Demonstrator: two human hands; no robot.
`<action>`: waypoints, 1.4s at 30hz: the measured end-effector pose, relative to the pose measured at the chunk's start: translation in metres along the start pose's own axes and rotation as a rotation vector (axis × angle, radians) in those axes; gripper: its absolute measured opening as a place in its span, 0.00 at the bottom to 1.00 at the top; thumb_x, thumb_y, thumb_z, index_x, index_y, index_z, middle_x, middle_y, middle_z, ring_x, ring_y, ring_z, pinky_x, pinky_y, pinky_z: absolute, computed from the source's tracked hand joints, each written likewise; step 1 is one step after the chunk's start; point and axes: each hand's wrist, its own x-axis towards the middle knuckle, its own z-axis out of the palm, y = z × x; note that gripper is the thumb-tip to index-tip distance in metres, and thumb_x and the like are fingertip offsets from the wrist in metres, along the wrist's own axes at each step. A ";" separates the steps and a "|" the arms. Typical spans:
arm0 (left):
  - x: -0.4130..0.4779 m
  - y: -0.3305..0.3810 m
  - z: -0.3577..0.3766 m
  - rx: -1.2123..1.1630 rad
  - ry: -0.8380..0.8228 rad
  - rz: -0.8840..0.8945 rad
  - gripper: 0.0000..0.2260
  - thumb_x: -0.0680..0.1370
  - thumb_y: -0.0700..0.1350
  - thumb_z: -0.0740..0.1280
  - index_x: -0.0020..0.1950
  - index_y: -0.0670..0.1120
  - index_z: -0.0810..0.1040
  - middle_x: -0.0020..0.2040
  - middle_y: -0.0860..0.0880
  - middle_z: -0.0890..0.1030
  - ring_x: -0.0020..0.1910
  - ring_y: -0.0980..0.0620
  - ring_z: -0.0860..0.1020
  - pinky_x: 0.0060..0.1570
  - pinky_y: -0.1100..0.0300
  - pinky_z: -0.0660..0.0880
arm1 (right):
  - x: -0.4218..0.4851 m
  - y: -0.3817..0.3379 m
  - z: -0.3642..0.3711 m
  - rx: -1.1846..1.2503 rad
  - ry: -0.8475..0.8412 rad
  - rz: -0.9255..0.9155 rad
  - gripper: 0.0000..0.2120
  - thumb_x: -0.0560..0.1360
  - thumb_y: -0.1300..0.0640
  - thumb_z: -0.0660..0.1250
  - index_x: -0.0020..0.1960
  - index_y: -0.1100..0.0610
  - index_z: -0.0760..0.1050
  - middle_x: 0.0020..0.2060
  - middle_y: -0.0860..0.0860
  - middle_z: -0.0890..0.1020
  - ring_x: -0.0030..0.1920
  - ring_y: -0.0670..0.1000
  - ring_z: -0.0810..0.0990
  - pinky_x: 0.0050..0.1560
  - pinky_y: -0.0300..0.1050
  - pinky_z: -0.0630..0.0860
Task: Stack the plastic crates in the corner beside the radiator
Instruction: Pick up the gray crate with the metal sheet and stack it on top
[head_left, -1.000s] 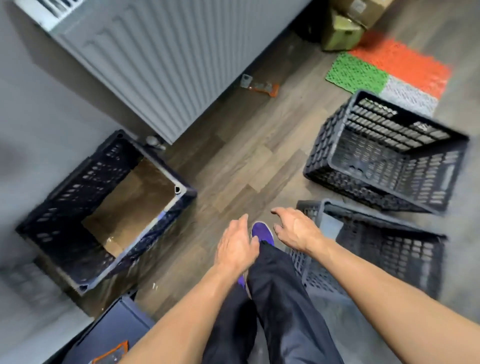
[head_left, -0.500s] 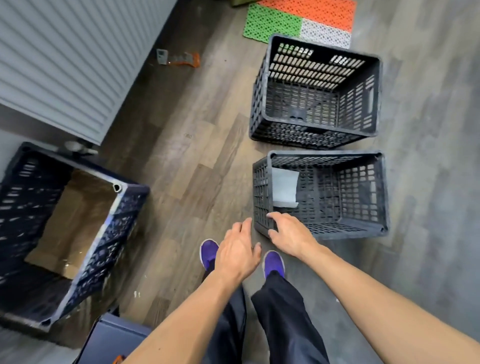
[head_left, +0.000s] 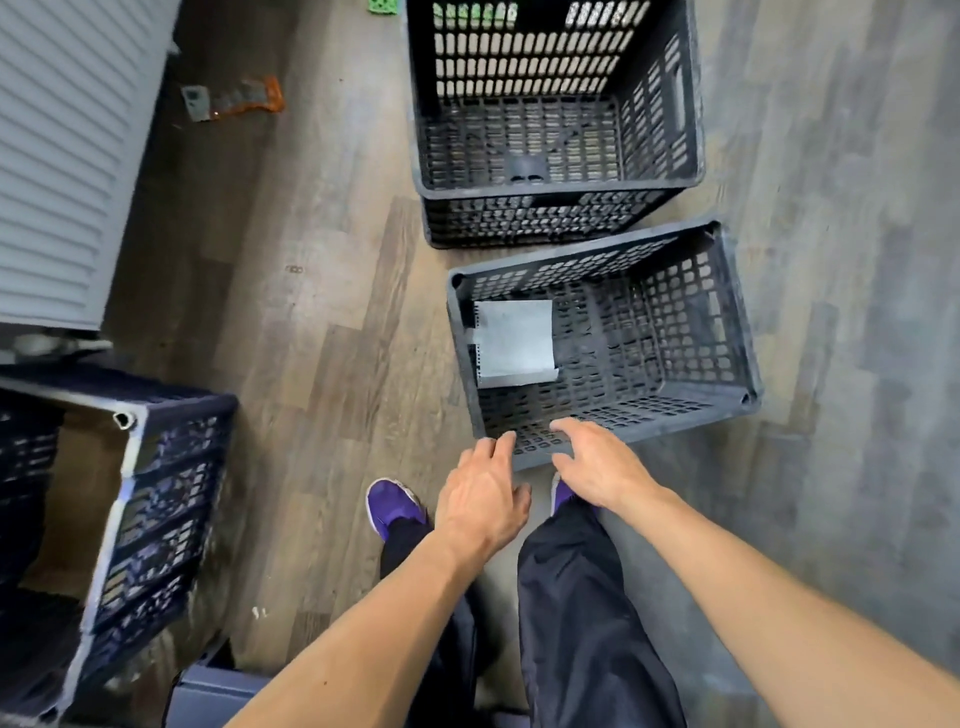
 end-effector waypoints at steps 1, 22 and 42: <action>0.010 0.008 0.008 0.015 -0.010 0.001 0.29 0.79 0.51 0.62 0.77 0.46 0.57 0.66 0.45 0.69 0.65 0.44 0.68 0.65 0.51 0.67 | 0.007 0.014 -0.002 0.006 -0.003 0.005 0.24 0.79 0.55 0.61 0.75 0.49 0.64 0.71 0.54 0.70 0.71 0.55 0.68 0.69 0.53 0.68; 0.153 0.040 0.152 0.226 -0.215 -0.072 0.23 0.78 0.51 0.62 0.73 0.50 0.64 0.63 0.46 0.72 0.62 0.42 0.71 0.62 0.48 0.70 | 0.135 0.172 0.024 -0.339 -0.007 -0.121 0.24 0.71 0.62 0.65 0.65 0.47 0.74 0.61 0.49 0.77 0.63 0.55 0.67 0.65 0.51 0.59; 0.148 0.055 0.086 0.336 0.169 -0.019 0.10 0.80 0.46 0.61 0.58 0.58 0.74 0.48 0.52 0.83 0.47 0.45 0.81 0.37 0.57 0.68 | 0.112 0.119 -0.053 -0.597 0.100 -0.356 0.20 0.76 0.63 0.60 0.65 0.48 0.75 0.55 0.50 0.82 0.58 0.56 0.80 0.53 0.49 0.73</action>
